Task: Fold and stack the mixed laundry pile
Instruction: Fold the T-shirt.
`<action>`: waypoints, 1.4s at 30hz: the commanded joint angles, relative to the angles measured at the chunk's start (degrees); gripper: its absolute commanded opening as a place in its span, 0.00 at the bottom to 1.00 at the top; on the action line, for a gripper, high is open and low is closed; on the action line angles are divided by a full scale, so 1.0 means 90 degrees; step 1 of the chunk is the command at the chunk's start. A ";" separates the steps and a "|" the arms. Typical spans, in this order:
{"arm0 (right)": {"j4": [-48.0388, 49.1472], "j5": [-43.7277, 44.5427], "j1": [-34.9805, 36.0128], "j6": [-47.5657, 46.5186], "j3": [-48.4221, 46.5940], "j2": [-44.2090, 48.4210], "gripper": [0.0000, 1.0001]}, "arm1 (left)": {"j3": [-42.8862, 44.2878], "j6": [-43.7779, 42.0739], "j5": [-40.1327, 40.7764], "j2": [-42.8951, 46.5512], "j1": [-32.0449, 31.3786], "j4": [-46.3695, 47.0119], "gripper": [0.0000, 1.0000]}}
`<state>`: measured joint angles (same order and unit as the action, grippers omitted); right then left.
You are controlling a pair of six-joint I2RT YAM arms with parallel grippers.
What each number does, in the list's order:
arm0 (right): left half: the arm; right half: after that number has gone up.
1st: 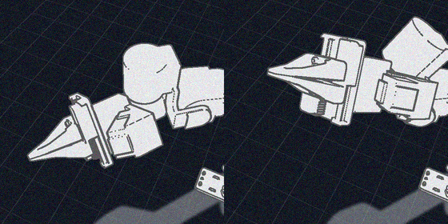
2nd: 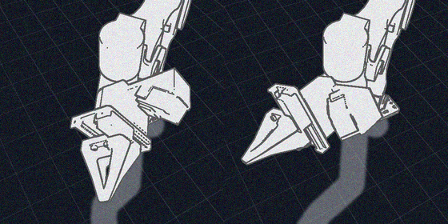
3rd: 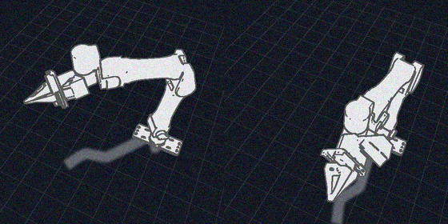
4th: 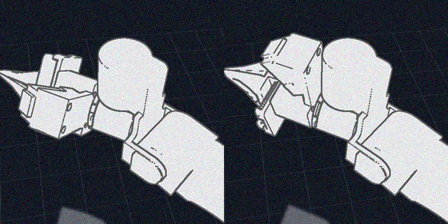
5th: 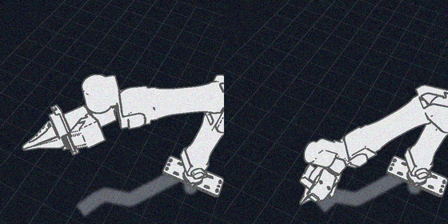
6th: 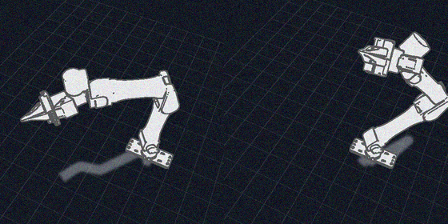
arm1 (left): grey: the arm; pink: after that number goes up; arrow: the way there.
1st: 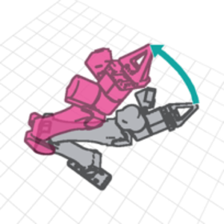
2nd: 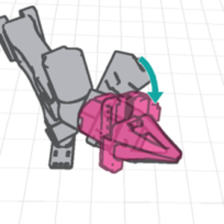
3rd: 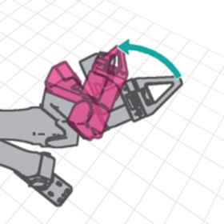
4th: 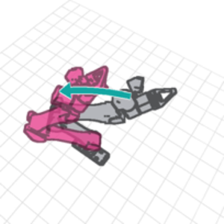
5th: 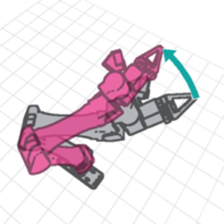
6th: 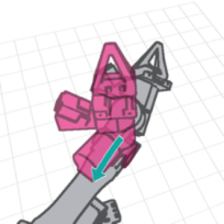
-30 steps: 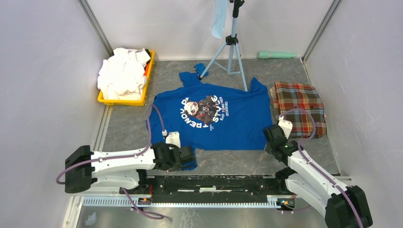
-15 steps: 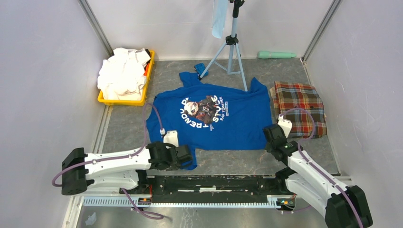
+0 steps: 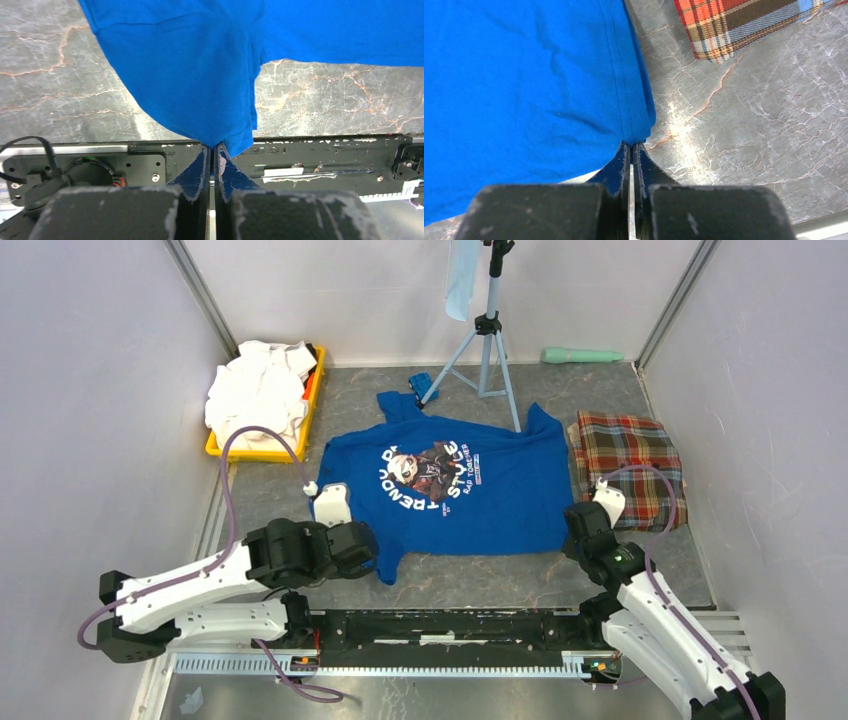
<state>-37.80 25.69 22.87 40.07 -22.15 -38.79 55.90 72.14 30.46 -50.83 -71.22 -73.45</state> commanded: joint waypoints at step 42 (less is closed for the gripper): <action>0.1406 0.1018 -0.0373 -0.0350 -0.2120 -0.3061 0.00 | 0.2627 -0.4853 -0.0664 -0.3529 0.4528 0.2241 0.02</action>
<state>-28.93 33.15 20.67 37.85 -38.35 -63.70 75.64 33.69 26.76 -78.72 -33.10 -57.84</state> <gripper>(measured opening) 0.010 0.043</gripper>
